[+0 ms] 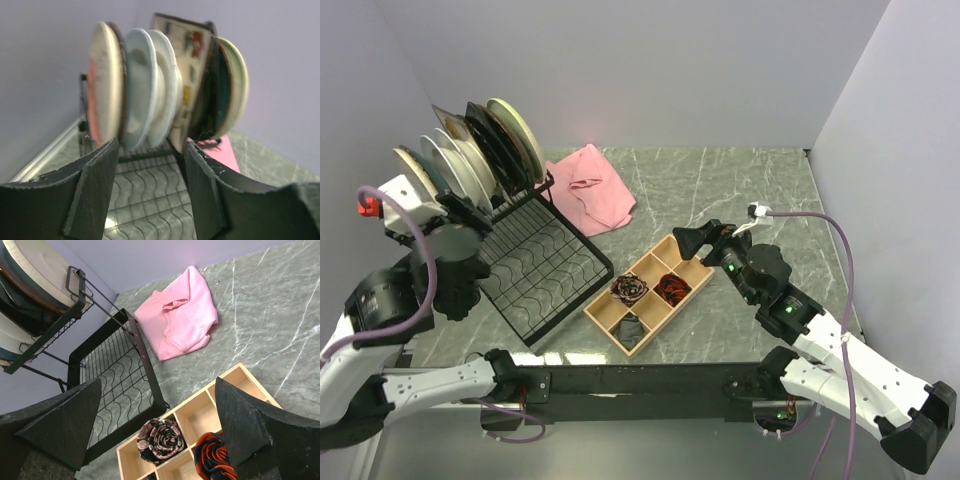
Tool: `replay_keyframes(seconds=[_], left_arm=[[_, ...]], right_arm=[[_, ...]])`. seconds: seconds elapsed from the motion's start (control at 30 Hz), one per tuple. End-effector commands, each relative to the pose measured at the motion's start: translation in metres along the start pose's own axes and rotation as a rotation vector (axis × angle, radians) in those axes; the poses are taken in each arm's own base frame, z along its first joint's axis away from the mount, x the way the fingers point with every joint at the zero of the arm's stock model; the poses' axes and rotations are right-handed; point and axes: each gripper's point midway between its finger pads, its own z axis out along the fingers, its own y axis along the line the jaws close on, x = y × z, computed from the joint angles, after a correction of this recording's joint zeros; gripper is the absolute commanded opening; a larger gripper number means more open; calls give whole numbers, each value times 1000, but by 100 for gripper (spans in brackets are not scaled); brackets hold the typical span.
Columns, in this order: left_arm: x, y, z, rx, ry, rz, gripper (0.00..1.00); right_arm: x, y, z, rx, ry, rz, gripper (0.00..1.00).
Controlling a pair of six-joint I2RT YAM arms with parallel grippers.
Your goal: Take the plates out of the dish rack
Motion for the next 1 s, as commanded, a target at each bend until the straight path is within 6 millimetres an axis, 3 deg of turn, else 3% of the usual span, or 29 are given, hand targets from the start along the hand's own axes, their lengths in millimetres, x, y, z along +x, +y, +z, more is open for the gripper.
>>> replay_keyframes(seconds=[0.0, 0.17, 0.3, 0.43, 0.47, 0.5, 0.53, 0.57, 0.67, 0.8, 0.97], left_arm=[[-33, 13, 4, -114, -114, 61, 62], [-52, 8, 4, -106, -123, 13, 62], [-54, 0, 5, -125, -117, 120, 67], [-37, -29, 16, -135, -101, 322, 70], [-49, -33, 19, -113, -104, 209, 74], [-44, -54, 23, 22, -57, 190, 76], [-26, -62, 30, 71, 29, 254, 78], [-47, -42, 47, 3, 16, 180, 81], [-38, -31, 63, -47, 58, 175, 78], [-30, -23, 58, -27, 67, 122, 77], [-42, 8, 47, -131, 29, 71, 67]], right_arm=[[-13, 10, 1, -22, -27, -3, 100], [-12, 8, 3, -11, -26, -9, 100], [-11, 10, 3, -19, -20, -9, 100], [-8, 10, 5, -19, -8, -13, 100], [-8, 9, 5, -16, -4, -16, 100], [-8, 9, 5, -14, -4, -17, 100], [-8, 9, 5, -13, -5, -17, 100], [-9, 10, 5, -15, -7, -17, 100], [-7, 9, 5, -17, -2, -18, 100], [-6, 11, 6, -21, 8, -23, 100], [-3, 11, 7, -26, 16, -25, 100]])
